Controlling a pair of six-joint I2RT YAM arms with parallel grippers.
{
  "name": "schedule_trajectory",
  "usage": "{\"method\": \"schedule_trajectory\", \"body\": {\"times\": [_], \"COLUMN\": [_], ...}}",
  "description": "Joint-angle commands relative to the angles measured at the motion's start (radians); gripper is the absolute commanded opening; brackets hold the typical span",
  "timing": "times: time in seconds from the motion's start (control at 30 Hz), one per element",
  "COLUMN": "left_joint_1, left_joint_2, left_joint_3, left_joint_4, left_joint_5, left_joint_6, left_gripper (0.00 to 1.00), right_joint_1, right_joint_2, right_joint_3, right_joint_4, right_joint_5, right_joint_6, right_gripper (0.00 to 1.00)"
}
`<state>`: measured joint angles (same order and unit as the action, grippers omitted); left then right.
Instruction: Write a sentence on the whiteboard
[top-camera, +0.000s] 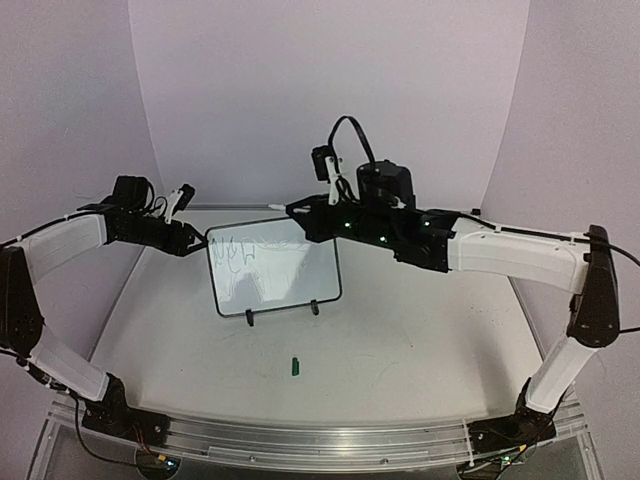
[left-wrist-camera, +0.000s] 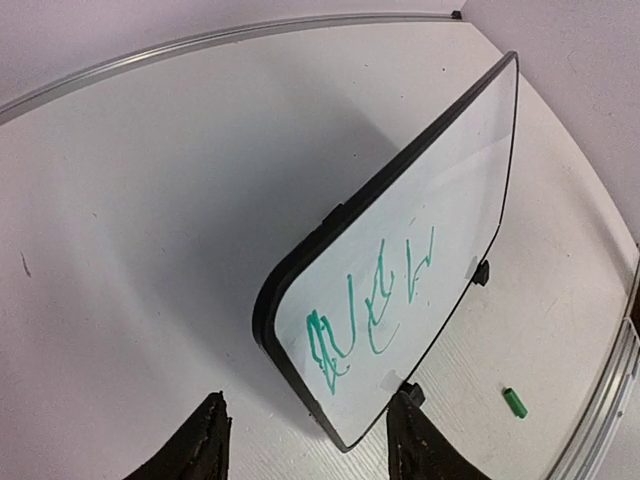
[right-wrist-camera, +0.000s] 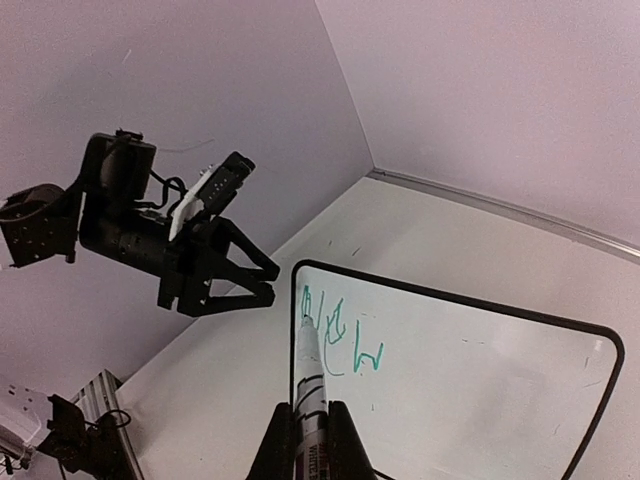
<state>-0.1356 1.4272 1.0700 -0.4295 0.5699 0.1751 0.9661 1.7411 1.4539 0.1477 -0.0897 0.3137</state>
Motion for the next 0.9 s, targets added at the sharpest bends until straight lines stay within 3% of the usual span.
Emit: {"method": "schedule_trajectory", "body": {"times": [0.0,0.1,0.2,0.37,0.63,0.7,0.8,0.87], "left_joint_1": [0.002,0.005,0.017,0.026,0.038,0.038,0.039,0.039], "left_joint_2": [-0.108,-0.123,-0.075,0.095,0.275,0.302,0.323,0.324], "left_joint_3": [-0.029,-0.001,0.078,0.229,0.33,0.339,0.337,0.331], "left_joint_4": [-0.019,-0.017,-0.046,-0.144,-0.199,-0.213,-0.224,-0.232], "left_joint_5": [-0.039,-0.023,0.036,0.138,0.262,0.281,0.316,0.32], "left_joint_6": [0.008,0.0,0.02,0.098,0.164,0.176,0.186,0.195], "left_gripper": [0.59,0.69,0.74,0.74,0.72,0.69,0.48,0.4], "right_joint_1": [-0.01,-0.04,-0.089,-0.179,-0.203,-0.202,-0.202,-0.202], "right_joint_2": [-0.104,-0.161,-0.196,-0.22,-0.251,-0.253,-0.246,-0.238], "right_joint_3": [-0.061,-0.103,-0.14,-0.205,-0.243,-0.248,-0.253,-0.256], "right_joint_4": [-0.037,-0.051,-0.055,-0.02,0.009,0.01,0.013,0.017], "right_joint_5": [-0.038,-0.106,-0.203,-0.418,-0.569,-0.588,-0.613,-0.626], "right_joint_6": [-0.023,-0.017,-0.01,0.017,0.034,0.035,0.038,0.039], "right_gripper": [0.0,0.0,0.0,0.0,0.0,0.0,0.0,0.0]}}
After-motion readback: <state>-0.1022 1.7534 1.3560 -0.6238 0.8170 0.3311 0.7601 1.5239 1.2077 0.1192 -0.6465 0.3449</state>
